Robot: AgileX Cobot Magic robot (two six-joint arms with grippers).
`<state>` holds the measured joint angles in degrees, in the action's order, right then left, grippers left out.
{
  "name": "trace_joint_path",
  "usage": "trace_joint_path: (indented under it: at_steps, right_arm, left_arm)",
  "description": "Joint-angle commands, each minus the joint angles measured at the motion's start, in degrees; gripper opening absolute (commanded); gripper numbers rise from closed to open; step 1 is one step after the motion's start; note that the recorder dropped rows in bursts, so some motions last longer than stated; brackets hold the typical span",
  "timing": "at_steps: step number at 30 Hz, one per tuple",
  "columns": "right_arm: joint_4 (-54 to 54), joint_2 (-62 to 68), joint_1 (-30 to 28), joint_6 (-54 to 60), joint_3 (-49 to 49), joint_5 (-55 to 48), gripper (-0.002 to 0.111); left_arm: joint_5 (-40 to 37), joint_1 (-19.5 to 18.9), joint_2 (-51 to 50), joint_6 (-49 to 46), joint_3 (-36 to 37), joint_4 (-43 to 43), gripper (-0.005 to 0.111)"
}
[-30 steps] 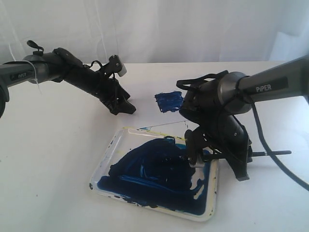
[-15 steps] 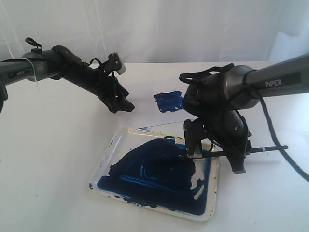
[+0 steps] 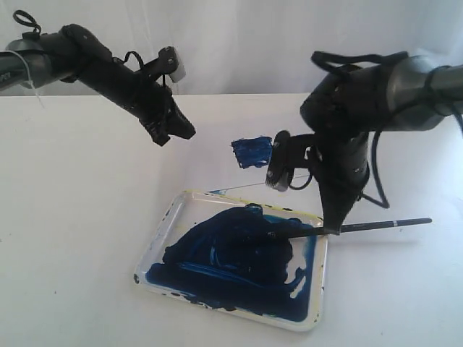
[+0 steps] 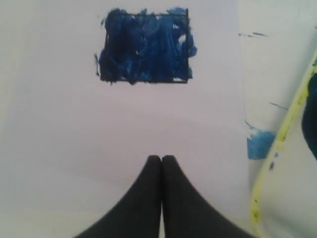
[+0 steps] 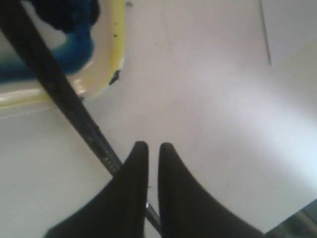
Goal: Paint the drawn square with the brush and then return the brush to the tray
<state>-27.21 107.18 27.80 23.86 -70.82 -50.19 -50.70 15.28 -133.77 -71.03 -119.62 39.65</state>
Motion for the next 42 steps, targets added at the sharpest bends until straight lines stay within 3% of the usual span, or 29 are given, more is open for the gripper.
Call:
trace_joint_path:
  at_steps: [1,5,7,9,13,18,27,34,38,42]
  right_arm:
    - [9.92,-2.51,-7.10,-5.40,0.06,5.58,0.000]
    - [27.82,-2.75,-15.28,-5.88,0.06,7.65,0.000]
    - [39.34,-2.75,-21.14,-5.88,0.06,6.87,0.000]
    - [43.95,-2.75,-25.89,-5.88,0.06,4.66,0.000]
    - [44.11,-2.75,-30.82,-6.10,0.06,4.51,0.000]
    - [43.69,-2.75,-31.32,-8.19,-0.05,8.18,0.000]
    - [37.02,-2.28,-31.32,-13.72,-7.05,0.93,0.000]
    - [34.74,-1.61,-31.32,-13.45,-7.97,1.30,0.000]
    - [29.08,-1.49,-28.40,-14.23,-7.97,1.04,0.000]
    - [29.22,-1.59,-25.43,-16.35,-8.52,0.38,0.000]
  left_arm:
    - [-5.14,0.16,3.30,23.21,0.15,-10.23,0.000]
    - [-9.32,0.02,5.83,49.87,0.15,-26.31,0.000]
    - [-13.78,-0.65,6.85,57.26,0.15,-29.22,0.000]
    - [-18.77,-1.51,7.08,61.25,0.15,-29.09,0.000]
    - [-19.26,-4.22,7.08,66.94,0.15,-29.80,0.000]
    - [-19.26,-7.12,7.08,68.08,0.28,-30.41,0.000]
    - [-19.26,-7.14,7.21,69.54,3.51,-36.45,0.000]
    - [-19.26,-7.14,11.01,69.37,4.21,-36.57,0.000]
    - [-19.26,-7.38,15.07,69.37,6.77,-37.30,0.000]
    - [-19.26,-10.22,18.98,70.21,12.00,-37.04,0.000]
